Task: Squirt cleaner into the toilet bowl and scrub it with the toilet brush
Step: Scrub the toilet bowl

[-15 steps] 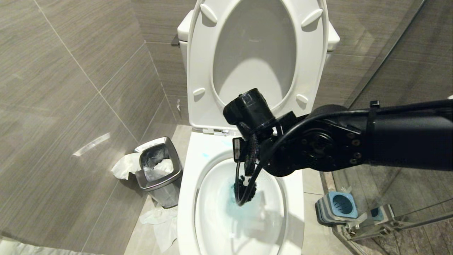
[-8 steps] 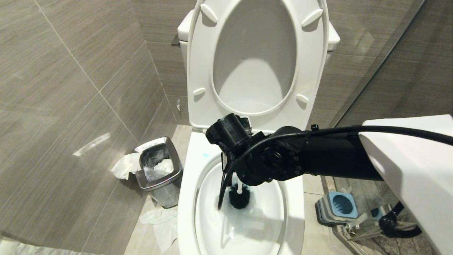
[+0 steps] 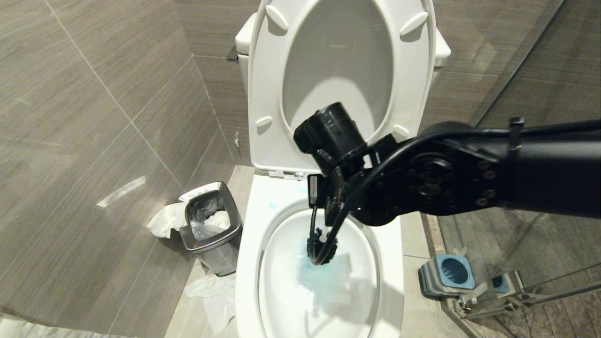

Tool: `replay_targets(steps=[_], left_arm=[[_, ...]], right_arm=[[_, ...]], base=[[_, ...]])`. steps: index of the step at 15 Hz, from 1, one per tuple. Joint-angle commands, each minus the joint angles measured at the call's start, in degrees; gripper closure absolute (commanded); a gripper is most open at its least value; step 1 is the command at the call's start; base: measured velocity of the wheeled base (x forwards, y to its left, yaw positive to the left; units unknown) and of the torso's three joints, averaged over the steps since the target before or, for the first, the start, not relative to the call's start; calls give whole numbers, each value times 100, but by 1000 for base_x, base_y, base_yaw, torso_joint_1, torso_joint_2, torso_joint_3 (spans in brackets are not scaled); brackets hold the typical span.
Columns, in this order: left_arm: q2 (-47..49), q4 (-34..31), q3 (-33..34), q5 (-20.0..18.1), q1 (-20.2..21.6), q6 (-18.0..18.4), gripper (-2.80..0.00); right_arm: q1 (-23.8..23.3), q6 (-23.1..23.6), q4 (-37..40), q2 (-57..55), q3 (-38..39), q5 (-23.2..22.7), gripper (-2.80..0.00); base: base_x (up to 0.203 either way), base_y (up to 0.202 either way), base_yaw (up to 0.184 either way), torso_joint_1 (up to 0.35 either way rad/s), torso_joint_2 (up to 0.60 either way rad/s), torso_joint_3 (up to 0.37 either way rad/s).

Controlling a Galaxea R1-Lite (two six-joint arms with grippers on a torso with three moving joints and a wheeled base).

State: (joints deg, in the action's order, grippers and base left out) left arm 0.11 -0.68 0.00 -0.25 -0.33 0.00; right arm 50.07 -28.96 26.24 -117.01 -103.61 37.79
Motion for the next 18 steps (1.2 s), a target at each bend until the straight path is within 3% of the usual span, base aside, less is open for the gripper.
replay_targets(steps=[1,6,15,18], left_arm=[[-2,-2,0,-1,-2,0,0],[-2,-2,0,-1,-2,0,0],[-2,-2,0,-1,-2,0,0],[-2,-2,0,-1,-2,0,0]], right_arm=[[107,-20,254,1019,227,19,0],[334,-21,881,1768,457,27,0],[440,19,879,2191,601,201,0],[304,96,959,2475,603,481,0]], base=[[0,0,0,0,0,0],[0,0,0,0,0,0],[0,0,0,0,0,0],[0,0,0,0,0,0]])
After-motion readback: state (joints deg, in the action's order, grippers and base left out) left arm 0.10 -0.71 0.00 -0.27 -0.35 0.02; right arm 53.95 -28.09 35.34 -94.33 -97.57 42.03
